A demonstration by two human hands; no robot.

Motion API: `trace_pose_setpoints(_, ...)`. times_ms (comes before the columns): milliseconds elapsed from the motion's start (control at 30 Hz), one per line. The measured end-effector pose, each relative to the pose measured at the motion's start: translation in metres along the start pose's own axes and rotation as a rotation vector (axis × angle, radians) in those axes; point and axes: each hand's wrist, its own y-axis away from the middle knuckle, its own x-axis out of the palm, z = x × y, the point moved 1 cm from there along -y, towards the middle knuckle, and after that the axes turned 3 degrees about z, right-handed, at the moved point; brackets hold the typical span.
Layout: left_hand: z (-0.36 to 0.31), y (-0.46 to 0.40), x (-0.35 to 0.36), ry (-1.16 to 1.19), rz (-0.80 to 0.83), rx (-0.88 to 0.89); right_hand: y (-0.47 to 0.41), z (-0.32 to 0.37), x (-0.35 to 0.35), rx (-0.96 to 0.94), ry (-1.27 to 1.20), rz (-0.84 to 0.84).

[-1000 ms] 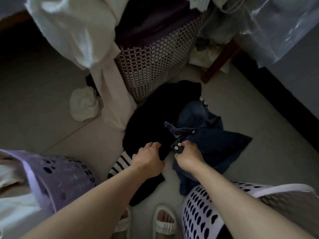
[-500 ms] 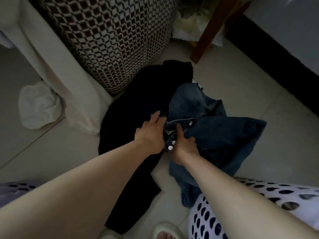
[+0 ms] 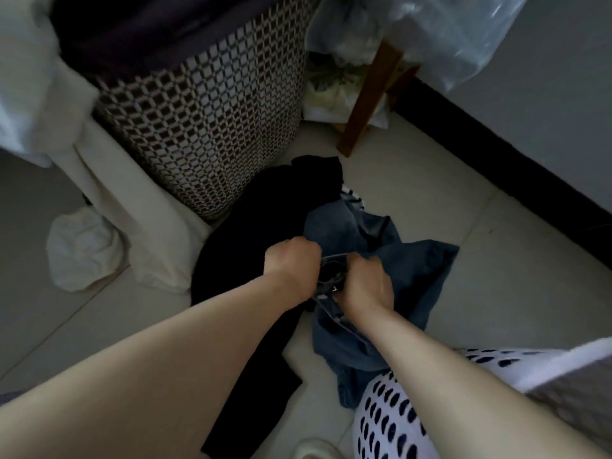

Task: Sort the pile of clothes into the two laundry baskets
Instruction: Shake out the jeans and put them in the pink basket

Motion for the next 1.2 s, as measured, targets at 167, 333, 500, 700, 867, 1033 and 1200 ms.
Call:
trace_pose_setpoints(167, -0.020, 0.048, -0.082, 0.012, -0.124, 0.060, 0.046, 0.011, -0.076, -0.039, -0.021, -0.094)
trace_pose_setpoints(333, -0.042, 0.105, -0.172, 0.236, -0.177, 0.078, 0.104, 0.028, -0.159, -0.035, -0.046, -0.211)
trace_pose_setpoints(500, -0.058, 0.162, -0.273, 0.332, -0.293, 0.131, 0.175, 0.056, -0.247, -0.239, -0.283, -0.321)
trace_pose_setpoints(700, -0.081, 0.241, -0.377, 0.289, -0.360, 0.271, 0.260, 0.088, -0.341, -0.326, -0.414, -0.313)
trace_pose_setpoints(867, -0.096, 0.304, -0.439, 0.267, -0.454, 0.348, 0.311, 0.092, -0.387, -0.269, -0.517, -0.367)
trace_pose_setpoints(1033, -0.109, 0.362, -0.486, 0.309, -0.514, 0.372, 0.367, 0.102, -0.434, -0.283, -0.541, -0.430)
trace_pose_setpoints(1200, -0.120, 0.417, -0.525, 0.377, -0.519, 0.328, 0.421, 0.103, -0.488, -0.355, -0.484, -0.523)
